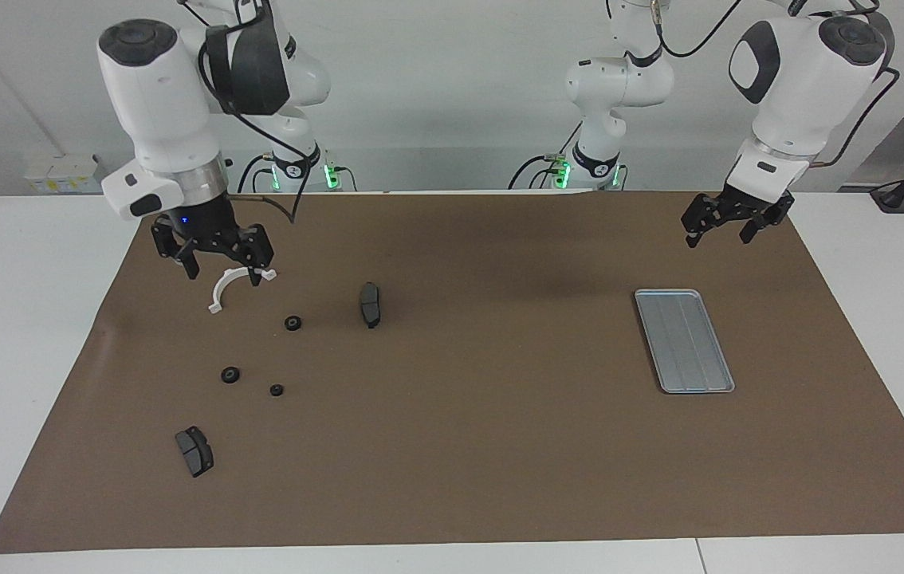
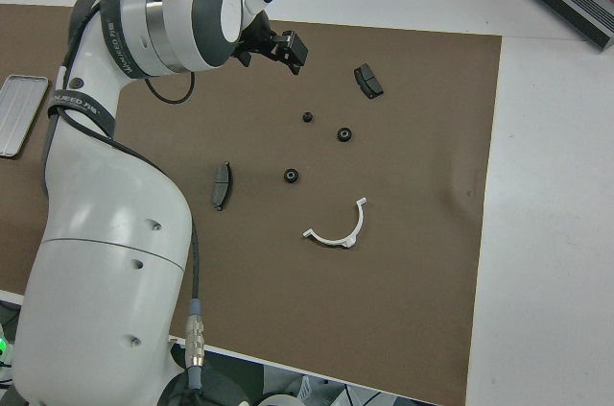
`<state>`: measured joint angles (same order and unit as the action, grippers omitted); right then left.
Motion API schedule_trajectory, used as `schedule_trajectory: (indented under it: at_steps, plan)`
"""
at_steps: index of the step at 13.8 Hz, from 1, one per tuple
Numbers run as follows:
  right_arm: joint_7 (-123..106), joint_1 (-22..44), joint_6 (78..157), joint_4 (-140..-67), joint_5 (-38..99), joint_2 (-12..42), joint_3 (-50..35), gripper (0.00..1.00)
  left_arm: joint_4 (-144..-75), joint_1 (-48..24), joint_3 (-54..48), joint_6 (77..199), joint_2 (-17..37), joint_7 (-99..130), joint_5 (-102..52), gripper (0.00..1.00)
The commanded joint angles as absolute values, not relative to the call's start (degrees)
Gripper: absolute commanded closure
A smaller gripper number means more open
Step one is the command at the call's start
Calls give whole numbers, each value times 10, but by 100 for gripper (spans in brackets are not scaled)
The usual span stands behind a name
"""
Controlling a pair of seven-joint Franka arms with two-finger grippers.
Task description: Place bearing gear from tray to pile
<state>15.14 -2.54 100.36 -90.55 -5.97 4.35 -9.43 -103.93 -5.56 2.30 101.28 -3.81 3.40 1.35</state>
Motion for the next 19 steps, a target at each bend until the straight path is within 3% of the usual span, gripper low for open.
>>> schedule_trajectory:
  at_steps: [1,4,13,16,19]
  plan:
    - [132,-30,948,-868,-36,55,-98,0,-1063,-59,25,1024,-57,33,23,0]
    - [134,-34,898,-904,-7,30,-97,0,-1065,-59,25,1025,-58,34,23,0]
    - [133,-50,916,-931,1,11,-94,0,-1066,-59,24,1025,-61,35,23,0]
    - [138,-47,947,-992,1,-31,-94,0,-1066,-59,24,1025,-61,35,23,0]
    - [131,-50,960,-982,0,-25,-94,0,-1066,-59,24,1025,-62,35,23,0]
